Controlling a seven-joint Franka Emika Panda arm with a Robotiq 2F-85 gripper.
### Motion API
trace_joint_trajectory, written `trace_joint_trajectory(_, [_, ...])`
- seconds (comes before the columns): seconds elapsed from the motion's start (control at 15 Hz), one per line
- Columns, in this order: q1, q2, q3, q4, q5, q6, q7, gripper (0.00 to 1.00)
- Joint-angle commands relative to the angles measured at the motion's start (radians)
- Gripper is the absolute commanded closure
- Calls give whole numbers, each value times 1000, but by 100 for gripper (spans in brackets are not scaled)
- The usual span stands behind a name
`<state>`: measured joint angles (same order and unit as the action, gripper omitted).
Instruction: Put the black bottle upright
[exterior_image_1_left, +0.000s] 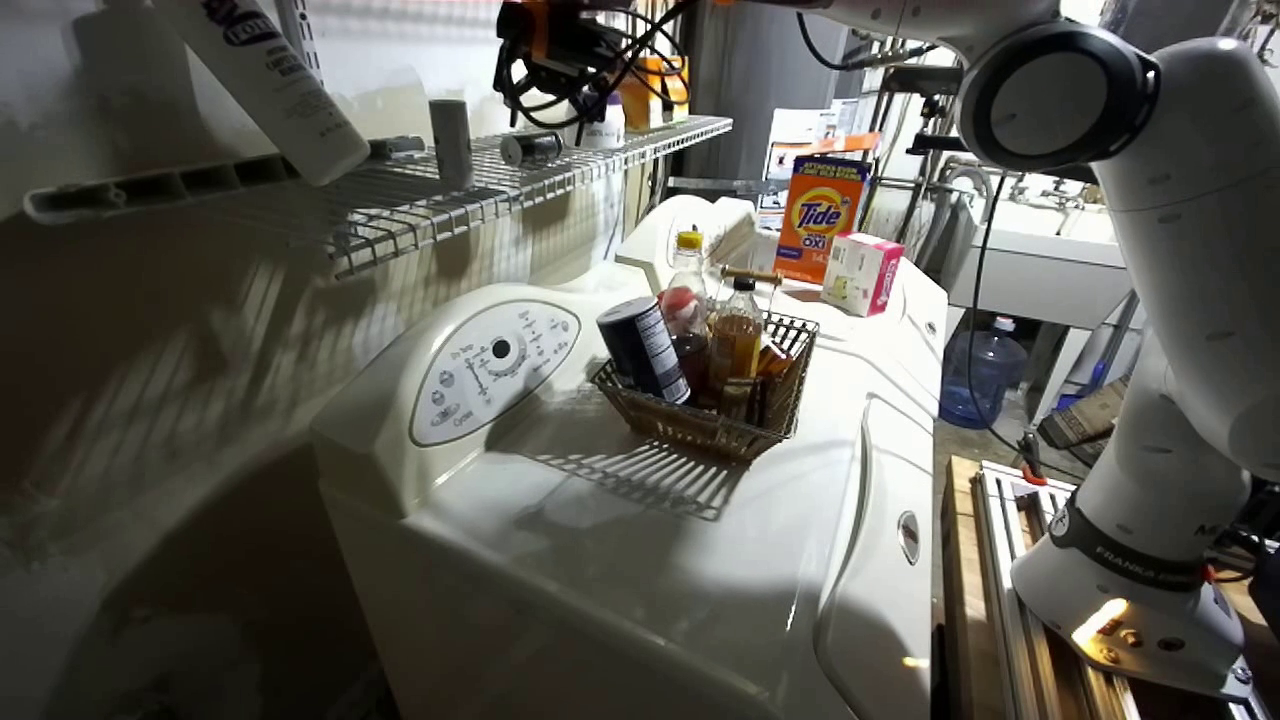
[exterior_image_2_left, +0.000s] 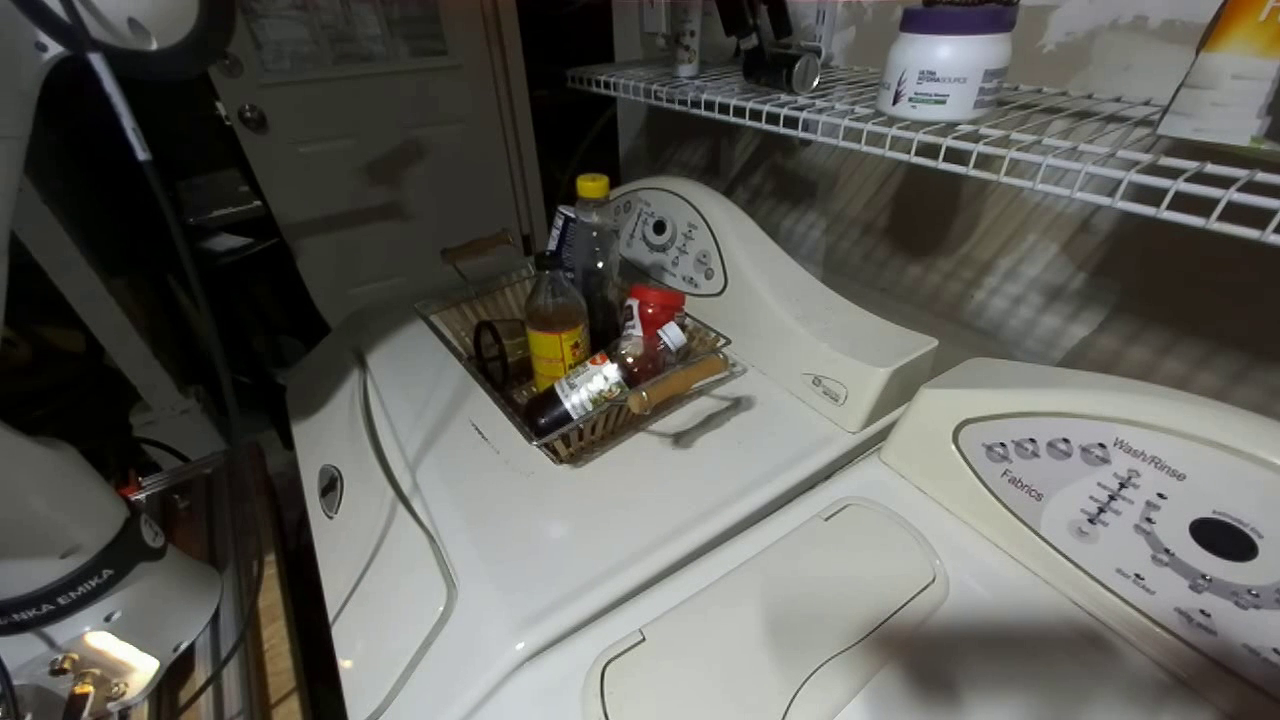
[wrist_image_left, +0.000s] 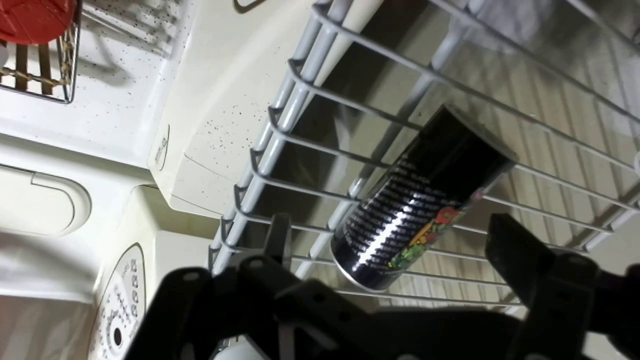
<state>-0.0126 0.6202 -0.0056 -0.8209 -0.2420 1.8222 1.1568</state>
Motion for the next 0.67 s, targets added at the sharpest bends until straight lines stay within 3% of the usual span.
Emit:
trace_joint_trajectory(0.0, [-11, 52, 11, 92, 38, -41, 5, 0])
trace_joint_trajectory(0.33, [-11, 80, 11, 123, 47, -71, 3, 1])
trace_joint_trajectory(0.47, [-11, 89, 13, 133, 48, -80, 3, 26])
trace_joint_trajectory(0.6, [-12, 96, 13, 142, 49, -92, 6, 40])
